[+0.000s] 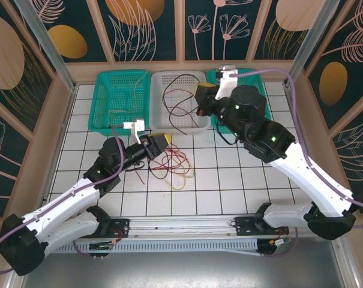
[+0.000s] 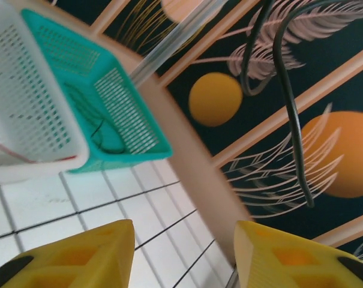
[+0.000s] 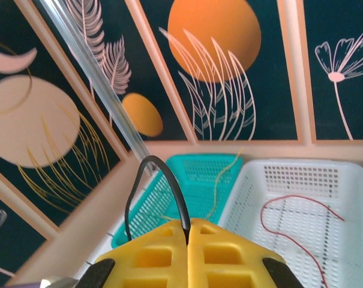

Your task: Untangle the cables

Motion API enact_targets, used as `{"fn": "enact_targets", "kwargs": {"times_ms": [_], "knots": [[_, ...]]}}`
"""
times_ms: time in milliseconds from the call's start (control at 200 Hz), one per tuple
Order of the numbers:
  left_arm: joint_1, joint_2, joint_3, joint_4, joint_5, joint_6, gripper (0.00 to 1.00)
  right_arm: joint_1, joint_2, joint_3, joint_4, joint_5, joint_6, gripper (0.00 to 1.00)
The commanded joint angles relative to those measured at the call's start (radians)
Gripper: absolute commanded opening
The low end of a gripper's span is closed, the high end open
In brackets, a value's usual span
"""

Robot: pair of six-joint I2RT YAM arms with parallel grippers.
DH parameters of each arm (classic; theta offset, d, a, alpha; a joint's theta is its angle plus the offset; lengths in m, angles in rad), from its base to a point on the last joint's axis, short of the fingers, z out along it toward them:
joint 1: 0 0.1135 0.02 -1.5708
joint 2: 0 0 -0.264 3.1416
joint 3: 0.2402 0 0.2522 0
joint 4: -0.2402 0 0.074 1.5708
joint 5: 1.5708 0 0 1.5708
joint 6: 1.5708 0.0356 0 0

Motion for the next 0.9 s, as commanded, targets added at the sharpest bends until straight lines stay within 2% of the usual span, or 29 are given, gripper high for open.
{"fn": "enact_targets", "kwargs": {"times_ms": [0,85,225,470,601,716,896], "knots": [[0.004,-0.010,0.003,0.293,0.017,-0.124,0.41,-0.038,-0.026,-0.018,0.085,-0.069,0.072,0.00],[0.004,0.013,0.011,0.355,0.035,-0.133,0.39,-0.059,-0.034,-0.020,0.095,-0.098,0.092,0.00],[0.004,0.048,0.011,0.476,0.074,-0.172,0.45,-0.073,-0.034,-0.024,0.099,-0.130,0.117,0.00],[0.003,0.130,0.065,0.448,0.096,-0.154,0.40,-0.075,-0.034,-0.070,0.145,-0.180,0.161,0.00],[0.004,0.154,0.074,0.443,0.090,-0.154,0.32,-0.075,-0.025,-0.079,0.150,-0.198,0.175,0.00],[0.004,0.167,0.088,0.424,0.089,-0.140,0.18,-0.075,-0.022,-0.083,0.148,-0.198,0.174,0.00],[0.004,0.144,0.134,0.205,0.048,0.009,0.00,-0.083,-0.005,-0.054,0.113,-0.179,0.147,0.00]]}}
